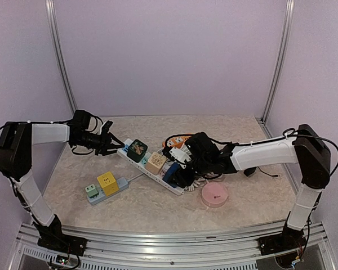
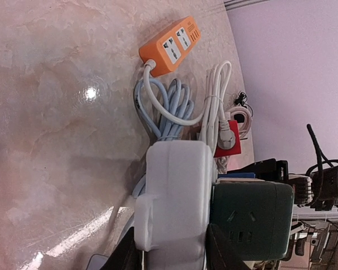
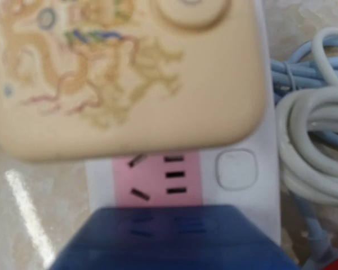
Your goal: Pull the plug off the socket
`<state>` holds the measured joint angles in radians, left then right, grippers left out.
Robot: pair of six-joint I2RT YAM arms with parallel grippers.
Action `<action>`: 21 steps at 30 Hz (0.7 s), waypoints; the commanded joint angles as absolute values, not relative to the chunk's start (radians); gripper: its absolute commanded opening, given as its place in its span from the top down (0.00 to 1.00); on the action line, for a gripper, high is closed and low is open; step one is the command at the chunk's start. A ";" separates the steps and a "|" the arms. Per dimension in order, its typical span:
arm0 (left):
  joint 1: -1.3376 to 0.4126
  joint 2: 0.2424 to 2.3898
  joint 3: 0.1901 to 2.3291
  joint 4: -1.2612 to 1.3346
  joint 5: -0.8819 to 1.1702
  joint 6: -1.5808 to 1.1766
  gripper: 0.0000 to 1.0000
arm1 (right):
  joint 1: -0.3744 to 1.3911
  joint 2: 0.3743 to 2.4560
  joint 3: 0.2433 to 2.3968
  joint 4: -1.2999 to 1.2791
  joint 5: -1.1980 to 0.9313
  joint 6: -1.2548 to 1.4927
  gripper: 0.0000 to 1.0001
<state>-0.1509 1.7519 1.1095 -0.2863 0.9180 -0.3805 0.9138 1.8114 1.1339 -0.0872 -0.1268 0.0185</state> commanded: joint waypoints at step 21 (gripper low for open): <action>-0.228 1.651 1.146 -0.340 0.873 -0.204 0.87 | 0.792 1.755 1.094 0.152 -0.429 0.192 1.00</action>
